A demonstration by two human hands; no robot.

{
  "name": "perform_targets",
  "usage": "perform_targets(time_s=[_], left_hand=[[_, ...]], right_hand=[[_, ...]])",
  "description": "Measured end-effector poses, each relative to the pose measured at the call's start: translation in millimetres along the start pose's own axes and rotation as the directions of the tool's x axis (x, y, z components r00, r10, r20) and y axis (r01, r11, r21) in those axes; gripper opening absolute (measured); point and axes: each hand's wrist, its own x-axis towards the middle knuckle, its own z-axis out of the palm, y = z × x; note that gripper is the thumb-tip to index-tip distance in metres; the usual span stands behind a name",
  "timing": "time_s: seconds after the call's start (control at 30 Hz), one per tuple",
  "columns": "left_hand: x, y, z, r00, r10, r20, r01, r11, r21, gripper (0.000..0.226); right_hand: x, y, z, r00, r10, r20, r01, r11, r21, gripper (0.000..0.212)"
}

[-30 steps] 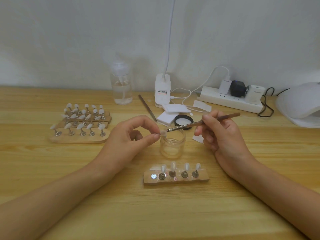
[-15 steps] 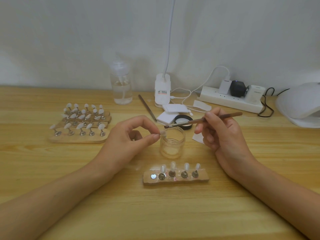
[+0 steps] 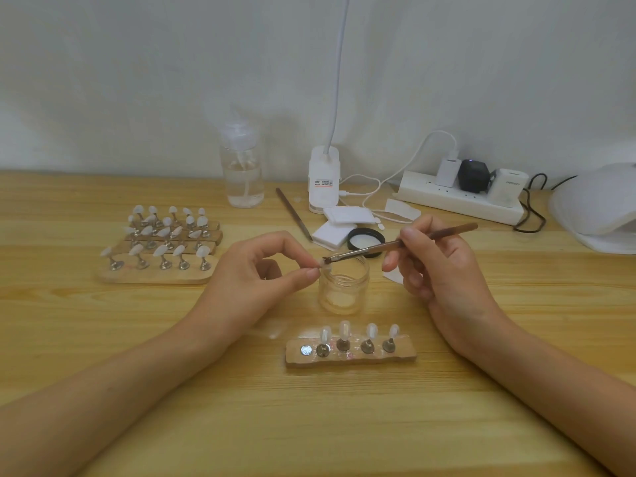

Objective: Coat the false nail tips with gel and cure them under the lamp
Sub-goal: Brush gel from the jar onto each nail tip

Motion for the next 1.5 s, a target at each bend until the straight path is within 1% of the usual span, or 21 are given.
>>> perform_targets(time_s=[0.13, 0.23, 0.33, 0.5, 0.63, 0.7, 0.77, 0.9, 1.0, 1.1, 1.27, 1.37, 1.5], left_hand=[[-0.6, -0.6, 0.4, 1.0, 0.003, 0.004, -0.003, 1.0, -0.022, 0.012], [-0.3, -0.3, 0.3, 1.0, -0.008, 0.005, 0.008, 1.0, -0.02, 0.014], [-0.1, 0.9, 1.0, 1.0, -0.026, 0.006, 0.026, 0.999, -0.024, 0.019], [-0.1, 3.9, 2.5, 0.999, -0.052, 0.002, 0.052, 0.998, -0.038, 0.022], [-0.8, 5.3, 2.3, 0.998, -0.067, 0.007, 0.067, 0.997, -0.033, 0.022], [-1.2, 5.6, 2.4, 0.998, -0.07, 0.008, 0.07, 0.997, -0.032, 0.025], [-1.7, 6.2, 2.6, 0.997, -0.077, 0.007, 0.077, 0.997, -0.026, 0.028], [-3.0, 6.4, 2.5, 0.996, -0.091, 0.006, 0.091, 0.995, -0.041, 0.027], [-3.1, 6.5, 2.5, 0.995, -0.101, 0.012, 0.101, 0.994, -0.04, 0.025], [-2.9, 6.0, 2.6, 0.995, -0.101, 0.011, 0.101, 0.994, -0.044, 0.027], [-3.1, 6.0, 1.8, 0.995, -0.092, 0.024, 0.093, 0.995, -0.045, 0.022], [-3.1, 5.6, 1.5, 0.995, -0.092, 0.027, 0.093, 0.995, -0.042, 0.024], [-1.8, 4.6, 1.8, 0.996, -0.092, 0.017, 0.093, 0.994, -0.064, 0.023]], right_hand=[[1.2, 1.6, -2.3, 0.998, 0.025, -0.056, -0.024, 0.999, 0.026, 0.016], [1.2, 0.7, -2.6, 1.0, -0.006, -0.014, 0.007, 0.999, 0.05, 0.018], [0.7, 0.2, -0.5, 1.0, -0.016, 0.023, 0.016, 1.0, 0.02, 0.019], [1.1, 2.2, -2.6, 0.998, 0.017, -0.054, -0.016, 1.0, 0.019, 0.015], [0.8, -0.5, -1.6, 1.0, -0.025, -0.01, 0.026, 0.998, 0.049, 0.018], [0.2, -1.1, -0.2, 0.999, -0.035, 0.011, 0.035, 0.999, 0.028, 0.02], [-0.1, 0.1, -0.3, 1.0, -0.018, -0.004, 0.018, 1.0, 0.009, 0.019], [0.9, 2.1, -3.1, 0.998, 0.009, -0.064, -0.007, 1.0, 0.025, 0.015], [0.1, 0.2, -2.4, 0.999, -0.032, -0.012, 0.032, 0.998, 0.049, 0.017], [-1.0, -0.8, 0.0, 0.999, -0.038, 0.016, 0.038, 0.999, 0.019, 0.02], [0.3, 1.7, -2.6, 0.998, 0.007, -0.065, -0.006, 1.0, 0.012, 0.015], [0.1, 0.7, -2.4, 0.999, -0.024, -0.033, 0.025, 0.999, 0.036, 0.019], [-0.1, 1.2, 0.1, 0.999, -0.035, -0.002, 0.035, 0.999, 0.008, 0.02]])
